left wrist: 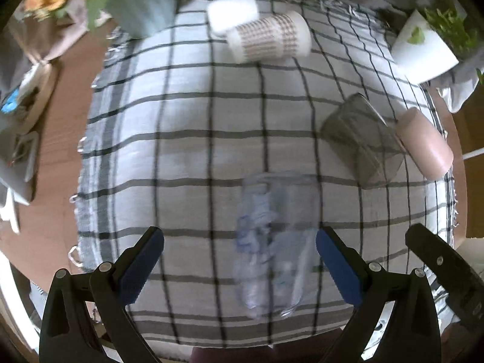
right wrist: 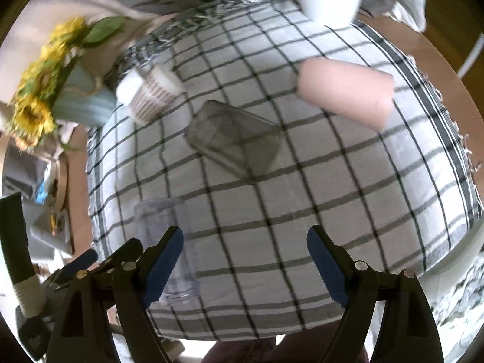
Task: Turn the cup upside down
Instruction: 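Pass the clear cup from the right tool into the left tool, then lower the inverted clear cup onto the cloth with the left tool and open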
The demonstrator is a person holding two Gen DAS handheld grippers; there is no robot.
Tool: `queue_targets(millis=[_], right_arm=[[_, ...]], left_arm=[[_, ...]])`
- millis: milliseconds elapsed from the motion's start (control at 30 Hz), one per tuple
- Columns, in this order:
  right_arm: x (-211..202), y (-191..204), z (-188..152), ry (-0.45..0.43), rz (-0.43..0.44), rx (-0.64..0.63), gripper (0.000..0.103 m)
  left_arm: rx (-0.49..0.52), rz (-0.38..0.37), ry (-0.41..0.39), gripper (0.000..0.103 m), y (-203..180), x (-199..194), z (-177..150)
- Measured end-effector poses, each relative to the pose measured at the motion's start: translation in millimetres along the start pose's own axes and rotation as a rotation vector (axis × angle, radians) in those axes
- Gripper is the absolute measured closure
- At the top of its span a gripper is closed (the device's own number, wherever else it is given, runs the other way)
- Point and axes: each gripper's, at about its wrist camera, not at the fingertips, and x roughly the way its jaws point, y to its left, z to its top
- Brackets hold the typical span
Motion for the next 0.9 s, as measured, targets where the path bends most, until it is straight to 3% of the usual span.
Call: queue_targets(millis=[367,533,600,767,900], right_arm=[[18,-28,4,0.037,-0.029,0.079,0.019],[26,-32,3,0.055,-0.036,0.095,0.019],[28,-33,3,0.058,-0.035,0.101,0.019],[29,-33,3,0.063,-0.035,0.095,0.019],[25,-31,5,0.05,-0.029,0.092,0.019]], left_arm=[[0.056,-0.019,0.096,0.004,-28,42,27],[0.049,-0.031,0.122,0.029,-31,54,35],[0.04,-0.05,0.13,0.031,-31,56,37],[0.026,-0.054,0.117,0.032,-30,53,40],[0.009,-0.047,0.051,0.032,-22,28,36]])
